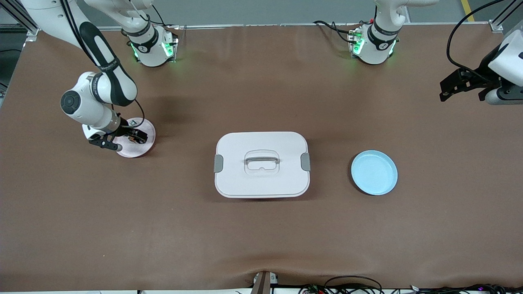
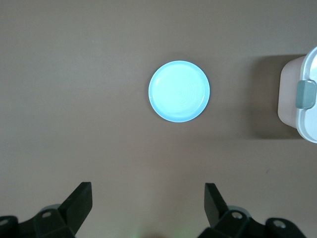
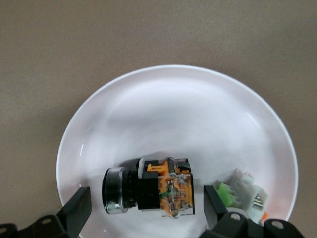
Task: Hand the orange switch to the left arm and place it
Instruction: 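Close the right gripper on the orange switch's black body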
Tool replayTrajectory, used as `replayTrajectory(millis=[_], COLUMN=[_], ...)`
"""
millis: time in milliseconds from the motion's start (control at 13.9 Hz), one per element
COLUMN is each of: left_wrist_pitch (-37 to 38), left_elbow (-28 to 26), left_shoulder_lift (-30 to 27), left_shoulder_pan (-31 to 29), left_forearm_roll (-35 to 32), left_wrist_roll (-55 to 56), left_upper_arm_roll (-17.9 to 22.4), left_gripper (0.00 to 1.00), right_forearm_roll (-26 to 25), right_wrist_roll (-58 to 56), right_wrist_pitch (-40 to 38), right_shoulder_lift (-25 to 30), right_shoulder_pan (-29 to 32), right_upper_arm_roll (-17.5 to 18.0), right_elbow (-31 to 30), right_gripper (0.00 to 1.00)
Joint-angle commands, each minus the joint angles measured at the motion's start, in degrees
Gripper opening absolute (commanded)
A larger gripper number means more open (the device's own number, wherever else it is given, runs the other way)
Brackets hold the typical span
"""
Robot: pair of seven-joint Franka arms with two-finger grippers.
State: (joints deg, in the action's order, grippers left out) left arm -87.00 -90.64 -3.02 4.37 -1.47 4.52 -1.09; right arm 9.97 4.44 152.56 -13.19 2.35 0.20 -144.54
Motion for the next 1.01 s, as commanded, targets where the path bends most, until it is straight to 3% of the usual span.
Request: replayTrajectory(millis=[0,432,576,937], left_wrist_pitch=[0.34,0.34,0.34,0.43], left_elbow=[0.81,0.64,0.55,-0.15], left_shoulder_lift=[0.12,0.12,0.12,0.12], left_shoulder_pan=[-0.32,-0.32,-0.32,-0.32], left_forearm_roll=[-0.47,-0.55,-0.55,-0.64], left_wrist_roll=[0.23,0.23,-0.29,-0.56], left_upper_arm_roll=[0.04,0.04,0.04,-0.05], left_gripper=[1.0,1.0,1.0,1.0], right_forearm_roll=[0.75,0.66,0.66,0.66], right_wrist_roll=[0.75,0.04,-0.13,-0.31], right_wrist_pitch=[1.43,1.43,1.43,1.78], right_shoulder_lift=[-0.96,-1.13,-1.13,-1.05], right_shoulder_pan=[-0.76,-0.68,-0.59,-0.41], right_upper_arm_roll=[0.06,-0.03,-0.03,-0.11], right_elbow=[-0.4,-0.22,-0.04,0.39], right_gripper=[1.0,1.0,0.91,0.85])
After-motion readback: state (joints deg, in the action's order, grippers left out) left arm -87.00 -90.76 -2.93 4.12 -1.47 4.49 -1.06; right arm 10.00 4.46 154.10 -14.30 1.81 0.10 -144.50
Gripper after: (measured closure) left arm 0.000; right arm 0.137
